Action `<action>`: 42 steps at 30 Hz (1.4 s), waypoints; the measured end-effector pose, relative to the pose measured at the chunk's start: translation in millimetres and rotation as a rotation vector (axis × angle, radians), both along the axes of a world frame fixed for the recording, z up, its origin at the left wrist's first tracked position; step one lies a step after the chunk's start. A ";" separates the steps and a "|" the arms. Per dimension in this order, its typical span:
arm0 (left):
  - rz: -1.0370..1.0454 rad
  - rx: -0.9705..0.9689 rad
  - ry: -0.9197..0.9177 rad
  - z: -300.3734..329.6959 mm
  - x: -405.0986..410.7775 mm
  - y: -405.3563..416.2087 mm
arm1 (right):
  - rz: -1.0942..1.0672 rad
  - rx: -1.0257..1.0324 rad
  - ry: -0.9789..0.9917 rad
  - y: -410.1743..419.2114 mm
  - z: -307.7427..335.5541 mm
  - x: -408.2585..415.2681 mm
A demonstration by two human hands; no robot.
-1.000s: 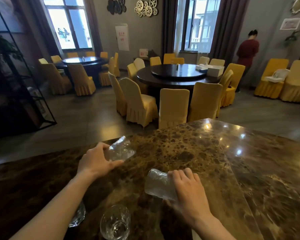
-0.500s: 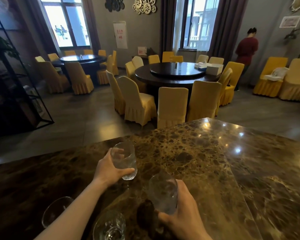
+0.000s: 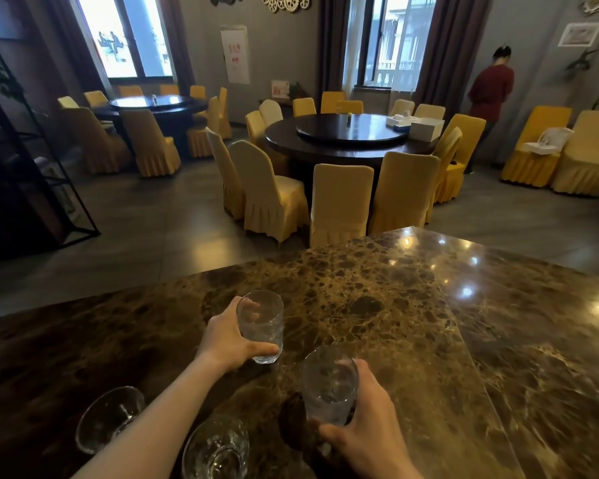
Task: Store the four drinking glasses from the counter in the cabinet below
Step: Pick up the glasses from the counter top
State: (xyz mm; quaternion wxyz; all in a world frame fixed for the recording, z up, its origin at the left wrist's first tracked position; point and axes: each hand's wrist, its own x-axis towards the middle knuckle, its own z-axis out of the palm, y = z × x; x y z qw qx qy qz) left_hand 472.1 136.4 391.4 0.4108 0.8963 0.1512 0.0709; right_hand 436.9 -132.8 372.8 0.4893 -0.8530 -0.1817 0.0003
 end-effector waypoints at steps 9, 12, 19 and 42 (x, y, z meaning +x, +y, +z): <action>-0.039 -0.009 0.097 6.1 -7.5 0.7 | 0.067 -0.064 0.082 -7.9 11.3 -7.0; -0.052 0.085 0.123 18.4 -30.8 12.6 | 0.060 -0.148 -0.005 -17.1 33.0 -15.4; -0.196 0.509 0.189 44.7 -135.6 87.8 | 0.231 -0.299 -0.428 34.6 94.3 -55.6; -0.226 0.491 0.235 24.0 -170.9 126.4 | 0.457 -0.744 -0.174 123.2 43.1 -88.2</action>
